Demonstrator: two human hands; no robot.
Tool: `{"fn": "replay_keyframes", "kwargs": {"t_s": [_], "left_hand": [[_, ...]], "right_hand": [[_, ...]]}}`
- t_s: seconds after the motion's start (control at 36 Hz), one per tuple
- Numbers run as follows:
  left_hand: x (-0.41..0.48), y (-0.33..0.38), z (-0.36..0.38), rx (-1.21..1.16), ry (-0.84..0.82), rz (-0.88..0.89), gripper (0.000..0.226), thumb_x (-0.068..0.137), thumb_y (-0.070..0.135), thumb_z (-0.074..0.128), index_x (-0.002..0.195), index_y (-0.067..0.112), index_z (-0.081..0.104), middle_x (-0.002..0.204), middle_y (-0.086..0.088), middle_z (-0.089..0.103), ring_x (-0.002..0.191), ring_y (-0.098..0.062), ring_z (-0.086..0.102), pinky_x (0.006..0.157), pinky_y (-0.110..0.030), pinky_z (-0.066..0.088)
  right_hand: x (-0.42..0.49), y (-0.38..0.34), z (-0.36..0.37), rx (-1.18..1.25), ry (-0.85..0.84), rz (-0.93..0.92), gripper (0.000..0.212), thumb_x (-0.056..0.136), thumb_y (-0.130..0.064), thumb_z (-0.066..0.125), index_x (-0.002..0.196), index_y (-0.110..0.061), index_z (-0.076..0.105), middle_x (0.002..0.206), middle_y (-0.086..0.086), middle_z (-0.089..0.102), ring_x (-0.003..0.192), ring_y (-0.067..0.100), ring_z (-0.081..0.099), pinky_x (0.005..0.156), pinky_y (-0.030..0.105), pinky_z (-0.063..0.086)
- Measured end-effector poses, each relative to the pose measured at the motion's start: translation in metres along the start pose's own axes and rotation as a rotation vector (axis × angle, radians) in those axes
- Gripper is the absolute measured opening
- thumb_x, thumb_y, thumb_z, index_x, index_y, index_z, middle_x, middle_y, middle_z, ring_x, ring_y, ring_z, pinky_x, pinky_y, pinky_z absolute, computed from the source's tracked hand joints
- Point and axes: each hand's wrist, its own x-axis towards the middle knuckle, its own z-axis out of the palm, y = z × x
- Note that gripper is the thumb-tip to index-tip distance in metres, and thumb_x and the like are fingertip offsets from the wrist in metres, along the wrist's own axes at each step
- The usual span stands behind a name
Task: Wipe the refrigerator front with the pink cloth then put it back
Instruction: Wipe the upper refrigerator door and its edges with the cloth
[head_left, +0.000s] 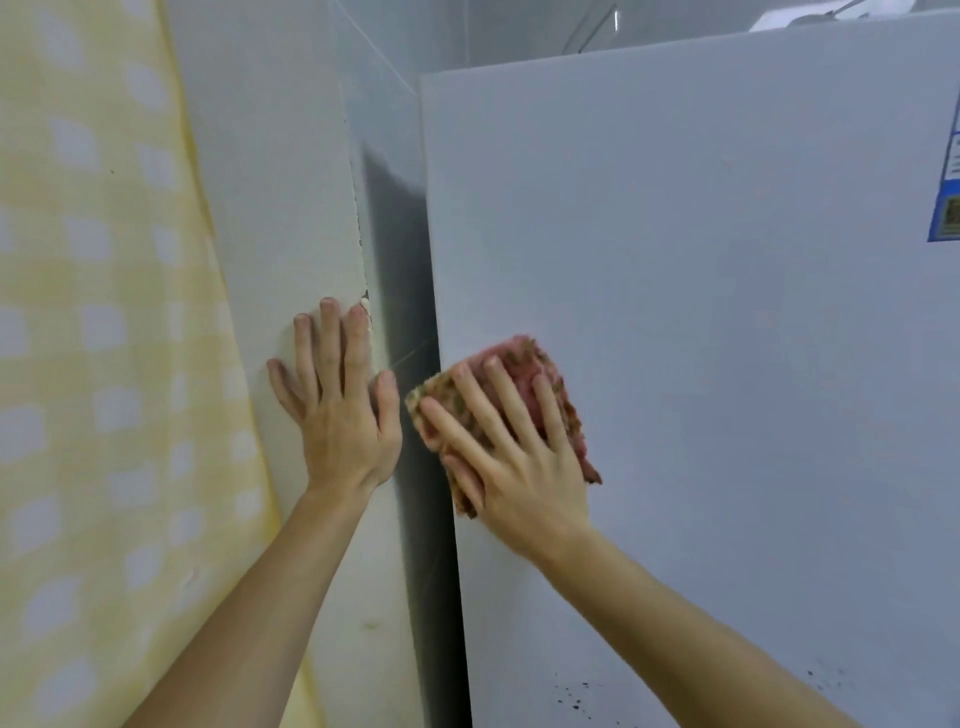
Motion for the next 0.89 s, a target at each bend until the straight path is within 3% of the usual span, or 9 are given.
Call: {"fn": "replay_keyframes", "kwargs": {"t_s": [0.19, 0.28, 0.47, 0.58, 0.67, 0.75, 0.89], "left_hand": [[-0.004, 0.008, -0.004, -0.013, 0.001, -0.046, 0.059, 0.110, 0.033, 0.029, 0.167, 0.020, 0.020, 0.175, -0.008, 0.013, 0.162, -0.029, 0.006, 0.124, -0.070, 0.006], [-0.008, 0.019, -0.008, -0.024, 0.016, -0.058, 0.059, 0.108, 0.032, 0.034, 0.166, 0.023, 0.025, 0.174, -0.009, 0.014, 0.162, -0.029, 0.007, 0.125, -0.066, 0.007], [-0.019, 0.062, -0.004, -0.112, 0.006, 0.044, 0.059, 0.105, 0.032, 0.040, 0.163, 0.021, 0.034, 0.173, -0.011, 0.019, 0.161, -0.031, 0.014, 0.127, -0.062, 0.010], [-0.025, 0.082, 0.002, -0.122, -0.016, 0.066, 0.060, 0.105, 0.032, 0.040, 0.163, 0.019, 0.032, 0.173, -0.011, 0.019, 0.161, -0.030, 0.014, 0.127, -0.062, 0.010], [-0.028, 0.091, 0.004, -0.134, -0.057, 0.074, 0.061, 0.105, 0.033, 0.037, 0.164, 0.018, 0.030, 0.173, -0.014, 0.016, 0.161, -0.031, 0.013, 0.127, -0.061, 0.012], [-0.030, 0.094, 0.004, -0.099, -0.044, 0.061, 0.060, 0.106, 0.033, 0.035, 0.163, 0.017, 0.032, 0.174, -0.014, 0.015, 0.161, -0.033, 0.012, 0.127, -0.062, 0.012], [-0.031, 0.115, 0.002, -0.064, -0.007, 0.165, 0.060, 0.103, 0.036, 0.043, 0.161, 0.017, 0.039, 0.171, -0.016, 0.022, 0.160, -0.036, 0.017, 0.127, -0.061, 0.015]], "right_hand": [[-0.087, 0.011, 0.005, -0.078, -0.143, -0.268, 0.066, 0.109, -0.045, 0.047, 0.167, -0.031, 0.021, 0.175, 0.001, 0.016, 0.162, 0.025, 0.010, 0.132, 0.048, 0.002], [-0.087, 0.026, -0.001, -0.087, -0.155, -0.251, 0.078, 0.103, -0.042, 0.059, 0.168, -0.027, 0.017, 0.176, 0.000, 0.012, 0.162, 0.022, 0.011, 0.132, 0.045, 0.004], [-0.017, 0.125, -0.043, -0.071, 0.138, 0.108, 0.050, 0.114, -0.033, 0.042, 0.162, -0.022, 0.038, 0.169, 0.005, 0.032, 0.158, 0.027, 0.028, 0.130, 0.049, 0.019], [0.026, 0.209, -0.069, -0.124, 0.286, 0.484, 0.051, 0.116, -0.037, 0.030, 0.164, -0.021, 0.033, 0.170, 0.012, 0.028, 0.159, 0.031, 0.024, 0.130, 0.052, 0.014], [0.033, 0.218, -0.071, -0.131, 0.298, 0.637, 0.054, 0.114, -0.042, 0.024, 0.165, -0.023, 0.029, 0.171, 0.013, 0.026, 0.159, 0.034, 0.021, 0.130, 0.054, 0.011], [0.019, 0.193, -0.065, -0.121, 0.301, 0.595, 0.053, 0.114, -0.038, 0.032, 0.165, -0.022, 0.032, 0.171, 0.015, 0.026, 0.159, 0.037, 0.023, 0.130, 0.055, 0.011], [-0.059, 0.145, -0.049, -0.075, 0.135, 0.263, 0.053, 0.111, -0.037, 0.042, 0.162, -0.024, 0.039, 0.169, 0.015, 0.029, 0.158, 0.039, 0.025, 0.129, 0.057, 0.014]]}}
